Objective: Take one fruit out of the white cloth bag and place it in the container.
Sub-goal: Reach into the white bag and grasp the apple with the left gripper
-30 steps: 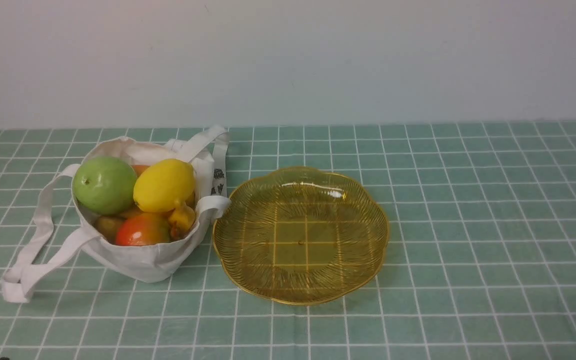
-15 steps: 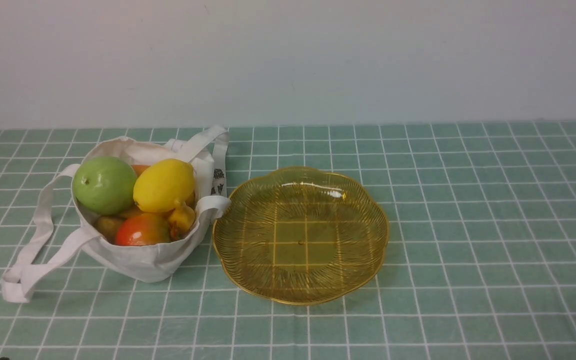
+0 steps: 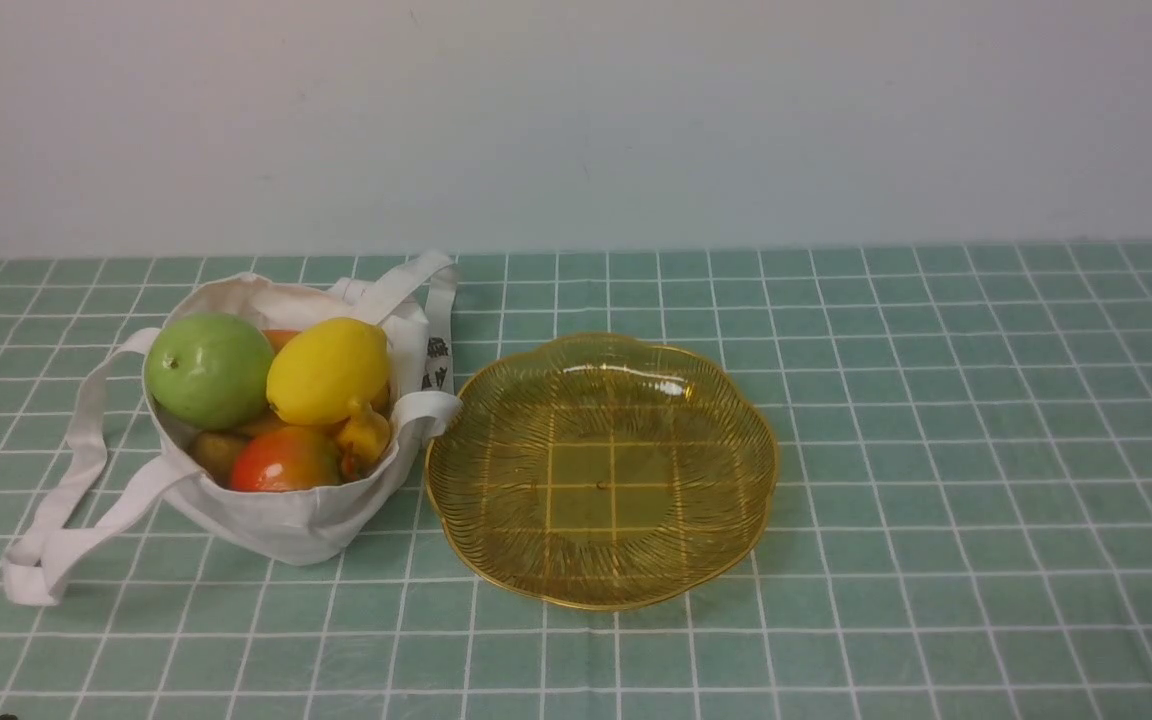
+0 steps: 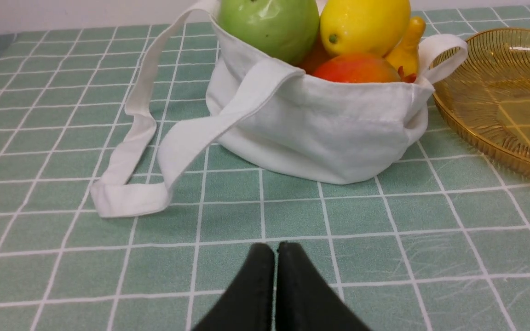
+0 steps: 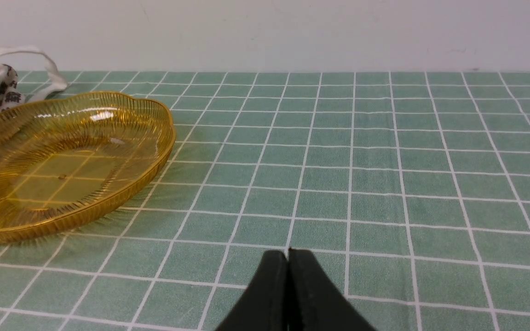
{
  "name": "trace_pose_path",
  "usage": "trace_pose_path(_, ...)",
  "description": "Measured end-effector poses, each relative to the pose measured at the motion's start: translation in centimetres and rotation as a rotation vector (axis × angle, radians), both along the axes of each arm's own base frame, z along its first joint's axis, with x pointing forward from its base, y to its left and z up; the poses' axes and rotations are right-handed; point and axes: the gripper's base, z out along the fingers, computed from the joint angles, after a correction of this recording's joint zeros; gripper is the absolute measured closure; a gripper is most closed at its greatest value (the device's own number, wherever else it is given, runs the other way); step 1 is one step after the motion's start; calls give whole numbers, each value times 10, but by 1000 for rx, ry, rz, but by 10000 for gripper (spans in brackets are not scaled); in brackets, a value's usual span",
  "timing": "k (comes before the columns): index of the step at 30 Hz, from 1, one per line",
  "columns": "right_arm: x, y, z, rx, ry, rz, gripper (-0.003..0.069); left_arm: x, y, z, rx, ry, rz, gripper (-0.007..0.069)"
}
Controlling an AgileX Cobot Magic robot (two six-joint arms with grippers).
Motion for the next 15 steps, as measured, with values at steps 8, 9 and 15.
trace_pose_path(8,0,0,0,0,0,0,674,0,0,0,0,0,0,632)
trace_pose_path(9,0,0,0,0,0,0,674,0,0,0,0,0,0,632)
trace_pose_path(15,0,0,0,0,0,0,674,0,-2,0,-109,5,10,632)
